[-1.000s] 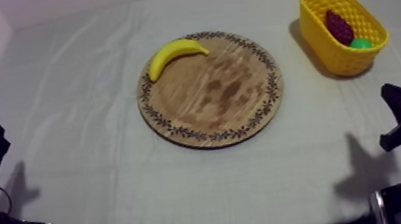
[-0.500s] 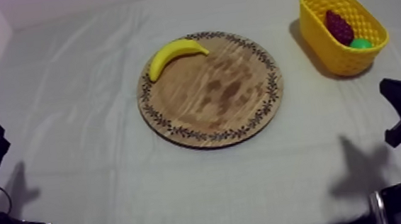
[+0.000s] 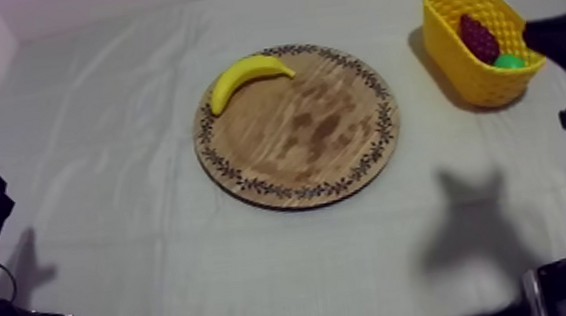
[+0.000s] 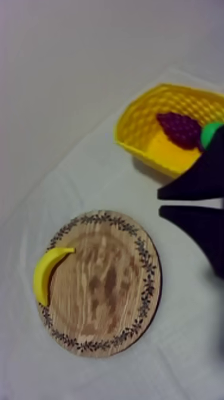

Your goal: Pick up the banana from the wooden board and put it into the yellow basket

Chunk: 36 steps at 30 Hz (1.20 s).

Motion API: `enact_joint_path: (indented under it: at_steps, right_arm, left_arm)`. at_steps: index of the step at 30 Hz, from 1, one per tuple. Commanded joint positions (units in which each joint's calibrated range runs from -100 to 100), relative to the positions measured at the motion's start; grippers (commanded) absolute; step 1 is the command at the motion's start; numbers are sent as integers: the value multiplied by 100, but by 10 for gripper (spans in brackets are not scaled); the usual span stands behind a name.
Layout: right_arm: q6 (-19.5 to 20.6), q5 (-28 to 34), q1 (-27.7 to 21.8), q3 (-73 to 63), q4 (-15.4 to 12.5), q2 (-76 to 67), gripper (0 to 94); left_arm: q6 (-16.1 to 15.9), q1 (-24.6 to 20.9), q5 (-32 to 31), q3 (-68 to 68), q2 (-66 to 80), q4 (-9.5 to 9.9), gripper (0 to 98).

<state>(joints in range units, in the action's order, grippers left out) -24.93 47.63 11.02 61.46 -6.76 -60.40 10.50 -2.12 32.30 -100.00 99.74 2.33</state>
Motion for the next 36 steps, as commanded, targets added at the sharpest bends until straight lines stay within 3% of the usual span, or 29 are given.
enact_joint_path:
  at_steps: [1,6,14,20,36]
  right_arm:
    - [-509,111,-64,-928,-78,697,54]
    - [-953,553,-160,-2271,-103,1757,58]
    - [-1220,1289,203,-4363,234,3392,85]
    - [-1136,1680,584,-5783,662,4647,92]
    - [-719,2283,1176,-8764,1186,7685,97]
  left_arm:
    - [-2,-2,3,0,0,-1,1]
    - [-2,-2,3,0,0,-1,1]
    - [-2,-2,3,0,0,-1,1]
    - [-2,-2,3,0,0,-1,1]
    - [-2,-2,3,0,0,-1,1]
